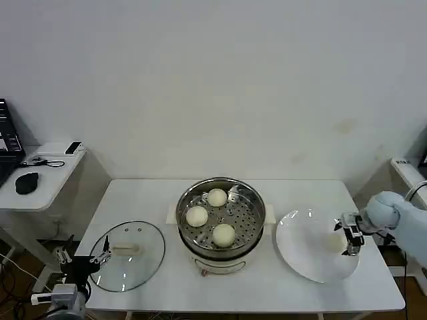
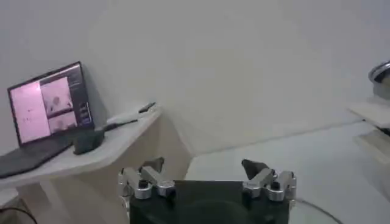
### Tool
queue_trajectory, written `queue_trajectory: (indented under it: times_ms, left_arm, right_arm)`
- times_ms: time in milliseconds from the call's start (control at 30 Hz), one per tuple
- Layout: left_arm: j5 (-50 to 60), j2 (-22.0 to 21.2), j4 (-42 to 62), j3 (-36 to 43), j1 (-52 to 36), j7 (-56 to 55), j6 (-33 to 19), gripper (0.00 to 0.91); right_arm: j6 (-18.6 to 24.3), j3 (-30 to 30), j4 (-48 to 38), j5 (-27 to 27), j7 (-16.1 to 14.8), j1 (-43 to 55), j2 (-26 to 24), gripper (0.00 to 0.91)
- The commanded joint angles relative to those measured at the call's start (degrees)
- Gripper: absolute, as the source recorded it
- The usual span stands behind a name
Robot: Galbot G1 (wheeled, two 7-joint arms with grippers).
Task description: Take steamed baozi put them in steamer then cover it.
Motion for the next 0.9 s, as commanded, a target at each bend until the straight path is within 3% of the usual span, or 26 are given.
queue_trajectory:
  times_ms: [33,300,533,900]
  left_arm:
    - [0.0,-0.1,0.0,0.0,0.0,0.0,-0.1,0.907]
    - [0.0,-0.1,-0.1,-0.2,0.1,-0.1,-0.1,0.907]
    - [0.1,-0.2,-0.7,-0.1,0.2,-0.1,-0.1,0.907]
    - [0.1,-0.1,-1.5,0.0,0.2,-0.1,-0.1,0.907]
  right_arm:
    - [-0.7,0.7,-2.4,-1.1,-0.1,-0.5,2.2,0.746]
    - [-1.3,0.9,-1.9,-1.7,-0.8,0.0,2.0,0.635]
    - [-2.6,-0.2,1.1,-0.9,-2.3,1.7,-0.2,0.635]
    - [-8.3,-5.6,18.1,5.4,-3.1,15.7,-7.4,0.635]
